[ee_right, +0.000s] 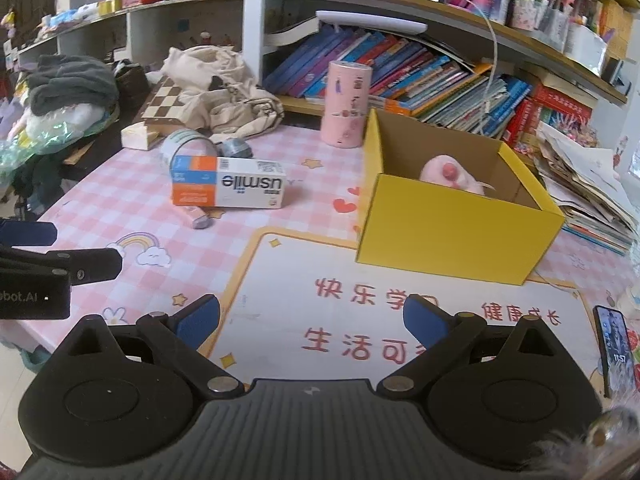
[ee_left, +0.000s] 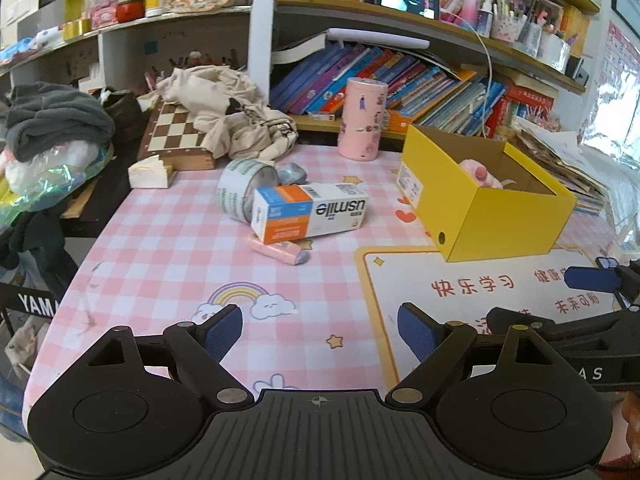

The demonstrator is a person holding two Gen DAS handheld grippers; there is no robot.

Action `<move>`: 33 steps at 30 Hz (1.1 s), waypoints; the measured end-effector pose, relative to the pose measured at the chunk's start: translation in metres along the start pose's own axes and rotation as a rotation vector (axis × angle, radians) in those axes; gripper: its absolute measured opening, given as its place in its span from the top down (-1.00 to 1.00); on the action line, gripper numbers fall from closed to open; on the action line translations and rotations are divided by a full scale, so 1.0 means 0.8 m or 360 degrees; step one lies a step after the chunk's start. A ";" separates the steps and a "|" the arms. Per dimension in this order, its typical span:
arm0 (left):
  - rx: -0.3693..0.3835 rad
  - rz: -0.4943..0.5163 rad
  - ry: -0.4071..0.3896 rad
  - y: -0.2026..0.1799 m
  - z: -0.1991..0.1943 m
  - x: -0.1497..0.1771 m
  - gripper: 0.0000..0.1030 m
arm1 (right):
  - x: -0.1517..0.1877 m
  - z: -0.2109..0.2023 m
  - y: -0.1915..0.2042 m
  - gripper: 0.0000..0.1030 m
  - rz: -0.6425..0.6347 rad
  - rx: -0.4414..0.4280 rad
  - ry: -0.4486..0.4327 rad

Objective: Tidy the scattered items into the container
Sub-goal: 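Move both tools toward the tape roll and usmile box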

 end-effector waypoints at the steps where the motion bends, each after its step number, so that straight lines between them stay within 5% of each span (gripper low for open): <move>1: -0.0004 -0.0008 0.0001 0.002 0.000 0.001 -0.69 | -0.001 0.001 0.003 -0.93 -0.0009 -0.0007 0.0002; 33: -0.0180 -0.0194 0.0093 0.035 0.052 -0.019 -0.69 | -0.045 0.079 0.030 -0.93 -0.0260 -0.0281 0.0087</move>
Point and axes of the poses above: each gripper's, at about its wrist camera, not at the fingertips, and z roughly the way its jaws point, y to its left, x to its underside, the point moved 3 cm from there along z, roughly the way its jaws point, and after that the axes turned 1 degree about -z, right-handed, at the moved point
